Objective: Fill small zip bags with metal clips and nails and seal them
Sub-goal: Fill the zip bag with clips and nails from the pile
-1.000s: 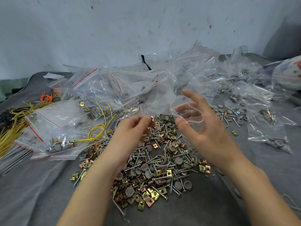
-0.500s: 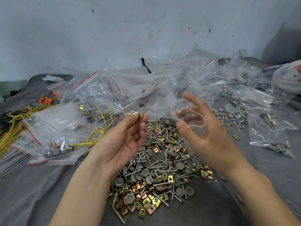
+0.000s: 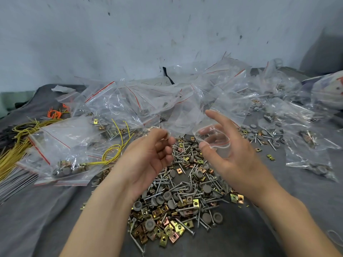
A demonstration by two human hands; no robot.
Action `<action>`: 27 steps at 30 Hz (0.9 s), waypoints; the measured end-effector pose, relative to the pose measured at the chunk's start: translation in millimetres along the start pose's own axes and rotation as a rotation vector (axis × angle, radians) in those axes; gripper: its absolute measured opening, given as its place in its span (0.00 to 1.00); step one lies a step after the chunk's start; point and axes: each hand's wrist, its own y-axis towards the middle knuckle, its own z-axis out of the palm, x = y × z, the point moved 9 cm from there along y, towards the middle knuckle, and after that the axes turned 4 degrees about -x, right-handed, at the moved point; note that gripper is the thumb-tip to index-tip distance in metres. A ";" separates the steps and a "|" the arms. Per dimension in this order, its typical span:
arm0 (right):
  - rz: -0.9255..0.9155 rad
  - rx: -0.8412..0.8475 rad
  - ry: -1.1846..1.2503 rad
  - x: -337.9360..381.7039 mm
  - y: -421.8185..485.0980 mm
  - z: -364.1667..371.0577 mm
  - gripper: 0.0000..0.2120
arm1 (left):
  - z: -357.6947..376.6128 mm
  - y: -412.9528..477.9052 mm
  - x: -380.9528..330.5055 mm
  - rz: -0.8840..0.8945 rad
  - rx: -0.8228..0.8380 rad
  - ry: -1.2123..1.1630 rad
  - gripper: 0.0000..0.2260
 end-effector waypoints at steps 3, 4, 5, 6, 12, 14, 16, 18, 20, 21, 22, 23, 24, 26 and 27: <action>-0.006 0.005 -0.007 1.1 0.3 1.1 0.27 | 5.0 -3.6 -14.9 0.169 -0.020 0.143 0.06; -0.010 0.008 -0.008 2.0 0.4 1.7 0.28 | 7.4 -6.1 -20.3 0.227 -0.020 0.188 0.07; -0.013 0.011 -0.008 2.5 0.4 2.3 0.29 | 11.4 -9.6 -26.3 0.292 -0.012 0.251 0.07; -0.016 0.012 -0.006 3.0 0.5 2.6 0.29 | 17.0 -13.9 -32.7 0.364 0.005 0.335 0.07; -0.026 0.007 0.032 3.3 0.8 2.8 0.31 | 61.3 -43.6 -53.7 0.727 0.112 0.879 0.08; -0.019 -0.003 0.014 1.6 0.8 1.9 0.32 | 68.7 -47.1 -52.0 0.751 0.119 0.945 0.06; -0.009 -0.014 -0.003 0.0 0.3 0.0 0.32 | 73.4 -48.1 -50.0 0.763 0.130 0.978 0.05; -0.001 -0.012 -0.010 0.2 -0.3 -0.8 0.32 | 76.0 -47.3 -47.3 0.771 0.140 1.021 0.05; 0.004 -0.004 -0.005 1.0 -0.4 -0.1 0.32 | 76.8 -45.5 -43.6 0.771 0.150 1.061 0.05; 0.001 -0.003 -0.002 1.4 -0.4 -0.1 0.31 | 76.9 -44.7 -42.0 0.772 0.157 1.064 0.05; -0.004 -0.003 0.003 1.8 -0.2 -0.2 0.31 | 76.6 -44.0 -41.5 0.774 0.161 1.055 0.06; -0.005 -0.001 0.009 2.2 0.1 -0.3 0.31 | 75.1 -43.6 -42.4 0.780 0.158 1.037 0.07; -0.002 0.002 0.014 2.9 0.3 0.0 0.31 | 72.3 -43.3 -44.5 0.786 0.148 1.012 0.08; -0.007 -0.002 0.024 4.9 0.4 -0.4 0.32 | 62.4 -40.8 -50.8 0.797 0.103 0.966 0.08; -0.009 -0.005 0.032 5.7 0.0 -0.5 0.32 | 54.8 -37.6 -52.9 0.793 0.066 0.966 0.07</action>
